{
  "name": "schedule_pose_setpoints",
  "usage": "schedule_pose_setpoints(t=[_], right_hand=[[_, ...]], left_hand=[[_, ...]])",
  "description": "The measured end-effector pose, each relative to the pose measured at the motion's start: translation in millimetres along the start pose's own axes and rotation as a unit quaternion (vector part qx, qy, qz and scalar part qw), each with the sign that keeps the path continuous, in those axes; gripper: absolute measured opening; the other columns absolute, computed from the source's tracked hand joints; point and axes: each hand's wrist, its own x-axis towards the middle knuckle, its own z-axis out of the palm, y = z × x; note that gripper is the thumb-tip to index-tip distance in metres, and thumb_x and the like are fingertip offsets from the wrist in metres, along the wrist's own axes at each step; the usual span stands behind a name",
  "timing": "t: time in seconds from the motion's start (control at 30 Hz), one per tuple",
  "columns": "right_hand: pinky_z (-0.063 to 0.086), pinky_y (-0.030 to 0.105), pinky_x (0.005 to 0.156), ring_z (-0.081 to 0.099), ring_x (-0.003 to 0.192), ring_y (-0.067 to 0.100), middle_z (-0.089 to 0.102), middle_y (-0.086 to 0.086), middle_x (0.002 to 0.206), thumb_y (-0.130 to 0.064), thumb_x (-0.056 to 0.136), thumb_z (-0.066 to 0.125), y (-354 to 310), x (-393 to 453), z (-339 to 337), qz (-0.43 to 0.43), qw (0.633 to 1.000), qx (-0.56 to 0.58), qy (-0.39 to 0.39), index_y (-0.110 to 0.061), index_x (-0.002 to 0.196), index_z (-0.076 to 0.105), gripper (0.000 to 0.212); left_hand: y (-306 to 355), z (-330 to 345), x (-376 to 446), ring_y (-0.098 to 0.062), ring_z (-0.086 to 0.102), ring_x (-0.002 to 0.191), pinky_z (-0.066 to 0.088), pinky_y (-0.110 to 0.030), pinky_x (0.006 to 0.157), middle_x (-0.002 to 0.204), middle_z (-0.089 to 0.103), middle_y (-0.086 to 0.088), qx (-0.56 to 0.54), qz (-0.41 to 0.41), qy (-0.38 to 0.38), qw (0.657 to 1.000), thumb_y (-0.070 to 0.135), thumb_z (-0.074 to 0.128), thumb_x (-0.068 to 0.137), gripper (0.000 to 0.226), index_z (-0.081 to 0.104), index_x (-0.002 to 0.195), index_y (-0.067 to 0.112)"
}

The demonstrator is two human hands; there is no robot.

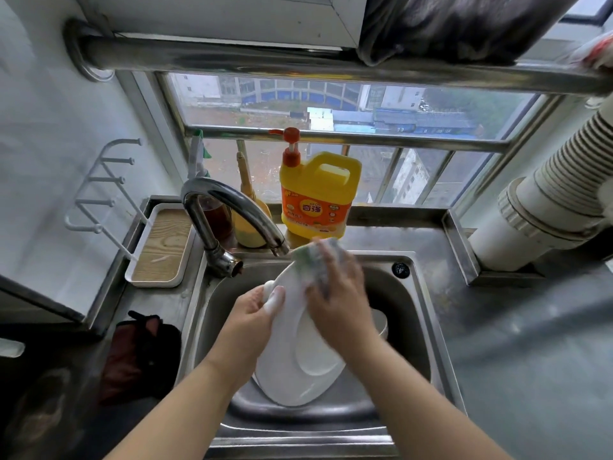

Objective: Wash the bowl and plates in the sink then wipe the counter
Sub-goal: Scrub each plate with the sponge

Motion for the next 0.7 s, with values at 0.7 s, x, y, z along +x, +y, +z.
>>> schedule_pose_setpoints(t=[0.7], right_hand=[[0.038, 0.037, 0.101, 0.050, 0.115, 0.026, 0.054, 0.006, 0.124, -0.030, 0.098, 0.039, 55, 9, 28, 0.376, 0.859, 0.342, 0.049, -0.026, 0.139, 0.037, 0.041]], left_hand=[[-10, -1, -17, -0.018, 0.066, 0.073, 0.055, -0.032, 0.065, 0.081, 0.071, -0.009, -0.074, 0.016, 0.094, 0.993, 0.022, 0.047, 0.096, 0.032, 0.072, 0.077, 0.018]])
